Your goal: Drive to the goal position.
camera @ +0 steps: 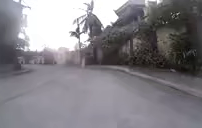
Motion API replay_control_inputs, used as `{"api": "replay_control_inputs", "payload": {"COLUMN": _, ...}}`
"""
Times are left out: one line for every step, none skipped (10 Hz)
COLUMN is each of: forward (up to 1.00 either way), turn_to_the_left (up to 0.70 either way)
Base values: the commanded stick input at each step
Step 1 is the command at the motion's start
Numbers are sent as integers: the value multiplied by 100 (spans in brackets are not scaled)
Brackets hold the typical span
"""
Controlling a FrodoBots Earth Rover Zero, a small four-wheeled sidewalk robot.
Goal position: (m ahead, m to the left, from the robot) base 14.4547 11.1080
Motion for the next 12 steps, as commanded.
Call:
{"api": "replay_control_inputs", "payload": {"forward": 100, "turn_to_the_left": 0}}
{"api": "replay_control_inputs", "payload": {"forward": 100, "turn_to_the_left": 0}}
{"api": "replay_control_inputs", "payload": {"forward": 100, "turn_to_the_left": 0}}
{"api": "replay_control_inputs", "payload": {"forward": 100, "turn_to_the_left": 0}}
{"api": "replay_control_inputs", "payload": {"forward": 100, "turn_to_the_left": 0}}
{"api": "replay_control_inputs", "payload": {"forward": 100, "turn_to_the_left": 0}}
{"api": "replay_control_inputs", "payload": {"forward": 100, "turn_to_the_left": 0}}
{"api": "replay_control_inputs", "payload": {"forward": 100, "turn_to_the_left": 0}}
{"api": "replay_control_inputs", "payload": {"forward": 100, "turn_to_the_left": 0}}
{"api": "replay_control_inputs", "payload": {"forward": 100, "turn_to_the_left": 0}}
{"api": "replay_control_inputs", "payload": {"forward": 100, "turn_to_the_left": 6}}
{"api": "replay_control_inputs", "payload": {"forward": 100, "turn_to_the_left": 23}}
